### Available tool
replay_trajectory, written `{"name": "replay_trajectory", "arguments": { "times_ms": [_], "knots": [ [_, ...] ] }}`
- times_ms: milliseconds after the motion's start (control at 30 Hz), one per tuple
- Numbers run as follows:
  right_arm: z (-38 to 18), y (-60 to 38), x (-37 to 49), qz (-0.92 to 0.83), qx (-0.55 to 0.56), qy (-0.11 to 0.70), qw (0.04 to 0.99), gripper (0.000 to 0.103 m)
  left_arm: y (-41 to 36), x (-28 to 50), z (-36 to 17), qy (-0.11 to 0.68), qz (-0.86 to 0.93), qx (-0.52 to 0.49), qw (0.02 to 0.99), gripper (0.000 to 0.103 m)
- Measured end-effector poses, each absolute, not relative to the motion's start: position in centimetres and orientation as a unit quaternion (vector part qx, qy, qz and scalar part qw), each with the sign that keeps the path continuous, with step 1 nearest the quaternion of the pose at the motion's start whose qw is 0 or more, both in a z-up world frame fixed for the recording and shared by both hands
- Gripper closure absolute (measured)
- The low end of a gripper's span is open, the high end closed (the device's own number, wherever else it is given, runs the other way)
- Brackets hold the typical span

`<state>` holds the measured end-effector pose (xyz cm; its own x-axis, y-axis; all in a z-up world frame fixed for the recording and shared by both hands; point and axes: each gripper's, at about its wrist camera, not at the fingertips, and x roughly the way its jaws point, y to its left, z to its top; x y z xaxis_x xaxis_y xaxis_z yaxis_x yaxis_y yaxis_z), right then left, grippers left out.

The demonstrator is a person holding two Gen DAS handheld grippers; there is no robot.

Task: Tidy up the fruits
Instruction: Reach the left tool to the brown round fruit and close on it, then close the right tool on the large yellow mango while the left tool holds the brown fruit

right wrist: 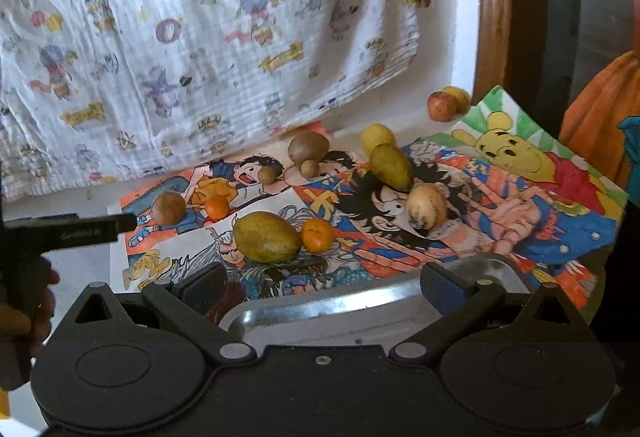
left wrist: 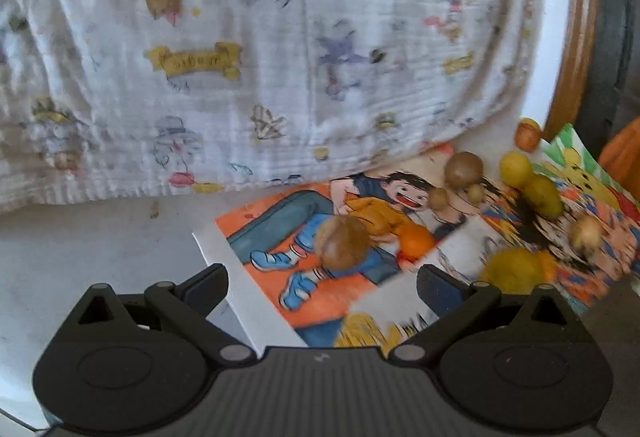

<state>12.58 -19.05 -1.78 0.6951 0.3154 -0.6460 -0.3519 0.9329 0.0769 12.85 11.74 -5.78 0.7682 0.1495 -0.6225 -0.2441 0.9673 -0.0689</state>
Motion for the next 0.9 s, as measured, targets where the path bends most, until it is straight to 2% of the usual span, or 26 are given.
{"name": "replay_trajectory", "arguments": {
  "times_ms": [333, 467, 533, 667, 900],
  "knots": [
    [-3.5, -14.9, 17.6, 0.200, -0.052, 0.358, 0.911, 0.000, 12.3, 19.2, -8.9, 0.337, 0.083, -0.042, 0.937, 0.005],
    [-4.3, -14.3, 19.1, 0.202, -0.056, 0.364, 0.908, 0.000, 11.9, 20.6, -9.9, 0.342, 0.080, -0.030, 0.936, 0.020],
    [-4.7, -14.0, 19.7, 0.203, -0.058, 0.366, 0.906, 0.000, 11.7, 21.1, -10.3, 0.346, 0.075, -0.028, 0.935, 0.023],
    [-5.5, -13.7, 20.8, 0.204, -0.055, 0.373, 0.903, 0.000, 11.7, 21.9, -10.9, 0.355, 0.069, -0.026, 0.932, 0.039],
    [-6.4, -12.8, 22.0, 0.223, -0.056, 0.380, 0.896, 0.000, 12.1, 22.5, -11.5, 0.360, 0.054, -0.034, 0.931, 0.051]
  ]
}}
